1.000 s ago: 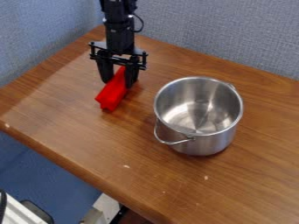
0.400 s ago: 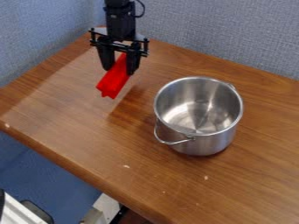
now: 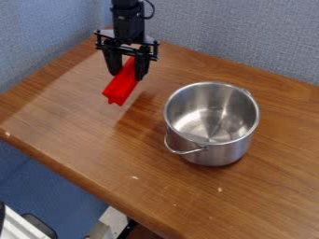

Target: Put the red object in the metal pot

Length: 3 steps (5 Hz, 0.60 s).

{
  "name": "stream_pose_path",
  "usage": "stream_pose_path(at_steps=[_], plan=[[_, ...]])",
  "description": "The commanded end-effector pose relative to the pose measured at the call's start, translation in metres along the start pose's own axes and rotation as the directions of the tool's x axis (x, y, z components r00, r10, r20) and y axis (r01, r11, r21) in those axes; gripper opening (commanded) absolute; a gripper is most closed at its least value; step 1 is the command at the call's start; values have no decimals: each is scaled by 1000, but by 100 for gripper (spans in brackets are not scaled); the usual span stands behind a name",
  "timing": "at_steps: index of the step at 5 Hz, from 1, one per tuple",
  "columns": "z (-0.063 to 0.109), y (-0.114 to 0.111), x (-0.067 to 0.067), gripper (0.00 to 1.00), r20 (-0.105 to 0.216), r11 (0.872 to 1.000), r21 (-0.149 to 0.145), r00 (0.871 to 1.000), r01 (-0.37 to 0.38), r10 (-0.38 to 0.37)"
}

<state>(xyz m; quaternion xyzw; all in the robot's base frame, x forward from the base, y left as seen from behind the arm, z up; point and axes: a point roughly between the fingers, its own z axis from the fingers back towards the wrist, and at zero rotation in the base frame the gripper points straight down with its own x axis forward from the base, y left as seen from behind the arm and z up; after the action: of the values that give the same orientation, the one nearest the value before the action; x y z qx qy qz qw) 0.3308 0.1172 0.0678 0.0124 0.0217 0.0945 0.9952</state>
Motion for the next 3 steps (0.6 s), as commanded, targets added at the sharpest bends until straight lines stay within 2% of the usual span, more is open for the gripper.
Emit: stream_pose_path(at_steps=[1,3], plan=[[37,-2,6,0,104,1000,21,995,7,-9],[40,-2,4,0,104,1000,27,995,4,-7]])
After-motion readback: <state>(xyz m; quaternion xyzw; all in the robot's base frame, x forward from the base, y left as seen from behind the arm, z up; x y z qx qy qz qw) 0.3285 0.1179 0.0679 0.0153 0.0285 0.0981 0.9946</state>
